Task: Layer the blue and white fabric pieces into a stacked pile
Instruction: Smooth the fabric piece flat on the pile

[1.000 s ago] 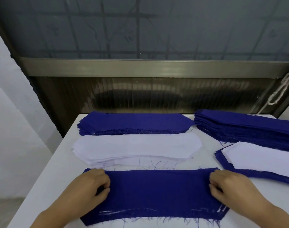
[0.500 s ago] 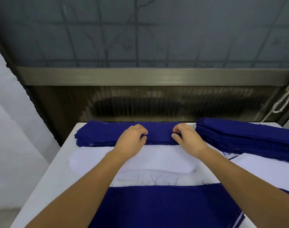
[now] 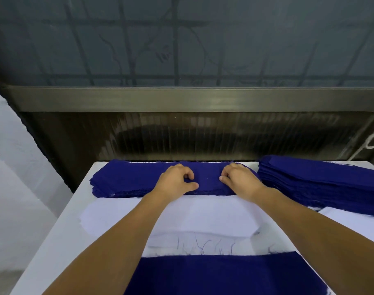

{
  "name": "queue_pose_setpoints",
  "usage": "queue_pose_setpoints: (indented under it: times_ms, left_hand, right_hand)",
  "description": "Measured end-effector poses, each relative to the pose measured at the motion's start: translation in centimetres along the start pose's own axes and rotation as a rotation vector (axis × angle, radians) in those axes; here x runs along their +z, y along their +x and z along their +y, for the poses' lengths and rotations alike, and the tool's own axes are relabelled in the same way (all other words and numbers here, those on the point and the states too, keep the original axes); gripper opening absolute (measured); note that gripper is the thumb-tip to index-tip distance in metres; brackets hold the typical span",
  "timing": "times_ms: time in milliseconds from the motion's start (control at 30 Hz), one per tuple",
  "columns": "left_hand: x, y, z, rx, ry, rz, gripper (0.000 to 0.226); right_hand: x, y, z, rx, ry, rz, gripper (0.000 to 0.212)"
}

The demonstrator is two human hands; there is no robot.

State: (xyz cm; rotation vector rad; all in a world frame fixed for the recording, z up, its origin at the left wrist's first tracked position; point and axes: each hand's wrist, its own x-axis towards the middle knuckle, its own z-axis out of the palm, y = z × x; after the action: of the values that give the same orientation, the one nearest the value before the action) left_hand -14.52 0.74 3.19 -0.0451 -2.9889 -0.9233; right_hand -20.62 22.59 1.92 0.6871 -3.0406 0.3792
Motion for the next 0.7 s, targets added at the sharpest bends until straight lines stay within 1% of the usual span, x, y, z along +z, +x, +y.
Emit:
queue_pose_setpoints:
  times_ms: [67,133,333,433,533,600,633,667,700]
  left_hand:
    - [0.0,0.1,0.1,-0.012,-0.001,-0.003,0.028]
    - [0.0,0.1,0.2,-0.025,-0.001,-0.003,0.030]
    - [0.1,0.3,0.3,-0.044,0.020,-0.006,0.036]
    - [0.2,0.6,0.5,-0.047,0.060,0.000,0.035]
    - [0.4,0.9,0.6,-0.048,0.093,0.010,0.027]
    - [0.6,1.1,0.5,-0.041,0.100,0.028,0.015]
    - [0.7,1.3,0.4,-0.038,0.110,0.037,0.010]
    - [0.8,1.4,0.3,-0.036,0.123,0.045,0.008]
    - [0.8,1.5,0.2,-0.038,0.136,0.052,0.009]
  right_hand:
    - [-0.2,0.3,0.0,-0.028,-0.054,-0.028,0.022]
    - [-0.4,0.5,0.1,-0.028,-0.043,-0.046,0.026]
    - [-1.0,0.8,0.1,0.035,0.020,-0.107,0.032]
    - [-1.1,0.9,0.0,0.063,-0.004,-0.103,0.037]
    - [-1.2,0.9,-0.4,0.093,0.019,-0.100,0.036]
    - [-1.1,1.0,-0.3,0.118,0.082,-0.092,0.023]
    - [-1.0,1.0,-0.2,0.113,0.089,-0.095,0.023]
    - [-1.0,0.7,-0.3,0.105,0.099,-0.089,0.028]
    - [-0.8,0.8,-0.2,0.093,0.080,-0.091,0.028]
